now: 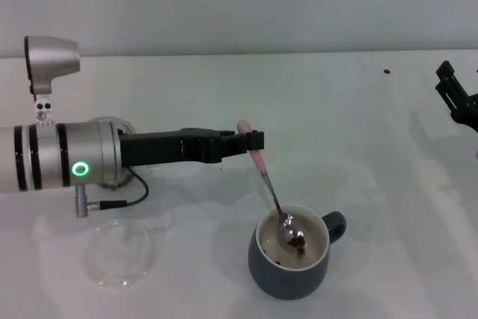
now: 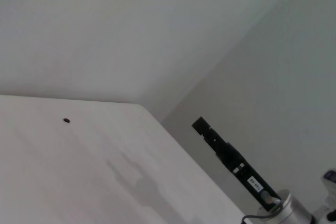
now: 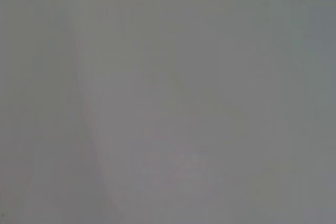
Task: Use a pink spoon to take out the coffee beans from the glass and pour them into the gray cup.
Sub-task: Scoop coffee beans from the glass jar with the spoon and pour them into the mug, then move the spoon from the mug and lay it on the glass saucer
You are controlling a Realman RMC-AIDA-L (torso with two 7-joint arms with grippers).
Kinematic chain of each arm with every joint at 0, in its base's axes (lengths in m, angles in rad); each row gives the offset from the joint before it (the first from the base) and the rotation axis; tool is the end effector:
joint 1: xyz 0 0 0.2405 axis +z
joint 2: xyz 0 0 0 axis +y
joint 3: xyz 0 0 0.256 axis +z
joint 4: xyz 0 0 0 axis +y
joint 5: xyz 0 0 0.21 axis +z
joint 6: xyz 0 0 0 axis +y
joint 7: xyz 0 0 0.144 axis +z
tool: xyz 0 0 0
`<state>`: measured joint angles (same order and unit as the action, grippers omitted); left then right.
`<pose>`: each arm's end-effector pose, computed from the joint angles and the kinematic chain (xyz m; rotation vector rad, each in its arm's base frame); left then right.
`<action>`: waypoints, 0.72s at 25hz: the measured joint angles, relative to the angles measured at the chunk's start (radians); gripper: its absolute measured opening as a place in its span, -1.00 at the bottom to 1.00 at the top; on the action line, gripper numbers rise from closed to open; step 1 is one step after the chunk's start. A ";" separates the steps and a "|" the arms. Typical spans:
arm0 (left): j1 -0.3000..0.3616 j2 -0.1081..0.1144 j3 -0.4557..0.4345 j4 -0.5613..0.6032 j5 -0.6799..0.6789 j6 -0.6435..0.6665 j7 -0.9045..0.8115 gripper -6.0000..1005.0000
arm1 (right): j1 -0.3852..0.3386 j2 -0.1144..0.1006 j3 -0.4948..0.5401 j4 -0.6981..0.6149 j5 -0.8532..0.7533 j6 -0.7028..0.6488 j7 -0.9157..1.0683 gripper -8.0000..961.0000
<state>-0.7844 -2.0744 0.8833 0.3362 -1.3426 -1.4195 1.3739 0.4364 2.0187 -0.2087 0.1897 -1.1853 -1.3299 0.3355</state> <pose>-0.1870 0.3612 -0.0620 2.7302 1.2153 0.8625 0.3508 0.3047 0.0021 -1.5016 0.7058 0.8398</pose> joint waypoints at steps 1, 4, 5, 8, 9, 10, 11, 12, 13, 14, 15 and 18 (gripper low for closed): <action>-0.002 0.000 0.004 0.003 0.000 0.004 0.001 -0.72 | 0.000 0.000 0.000 0.000 0.000 0.000 0.000 0.64; -0.009 -0.001 0.014 0.009 0.000 0.015 0.013 -0.72 | -0.002 0.000 0.000 0.002 0.000 0.000 0.000 0.64; -0.013 -0.001 0.024 0.011 0.000 0.016 0.021 -0.72 | -0.003 0.000 0.000 0.003 0.000 0.000 0.000 0.64; -0.020 -0.002 0.054 0.026 -0.004 0.016 0.033 -0.72 | -0.004 0.000 0.000 0.003 -0.001 0.000 -0.001 0.64; -0.020 -0.002 0.059 0.032 -0.007 0.016 0.034 -0.72 | -0.004 0.000 0.000 0.003 -0.001 0.000 -0.001 0.64; -0.020 -0.003 0.061 0.035 -0.012 0.016 0.037 -0.72 | -0.004 0.000 0.000 0.003 -0.001 0.000 -0.001 0.64; -0.019 -0.003 0.062 0.037 -0.019 0.016 0.039 -0.72 | -0.004 0.000 0.000 0.003 -0.001 0.000 -0.001 0.64; -0.016 -0.003 0.062 0.037 -0.026 0.016 0.041 -0.72 | -0.004 0.000 0.000 0.003 -0.001 0.000 -0.001 0.64; -0.011 -0.003 0.061 0.041 -0.034 0.015 0.044 -0.72 | -0.005 0.000 0.000 0.002 -0.001 0.000 -0.001 0.64; -0.004 -0.003 0.061 0.048 -0.041 0.013 0.045 -0.72 | -0.005 0.000 0.000 0.002 -0.001 0.000 -0.001 0.64; 0.004 -0.003 0.060 0.056 -0.048 0.012 0.045 -0.72 | -0.005 0.000 0.000 0.001 -0.001 0.000 -0.001 0.64; 0.045 -0.002 0.057 0.082 -0.109 0.008 0.045 -0.72 | -0.005 0.000 0.000 -0.003 0.000 0.000 -0.001 0.64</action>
<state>-0.7390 -2.0768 0.9405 0.4181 -1.4512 -1.4116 1.4189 0.4310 2.0187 -0.2086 0.1870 -1.1858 -1.3301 0.3347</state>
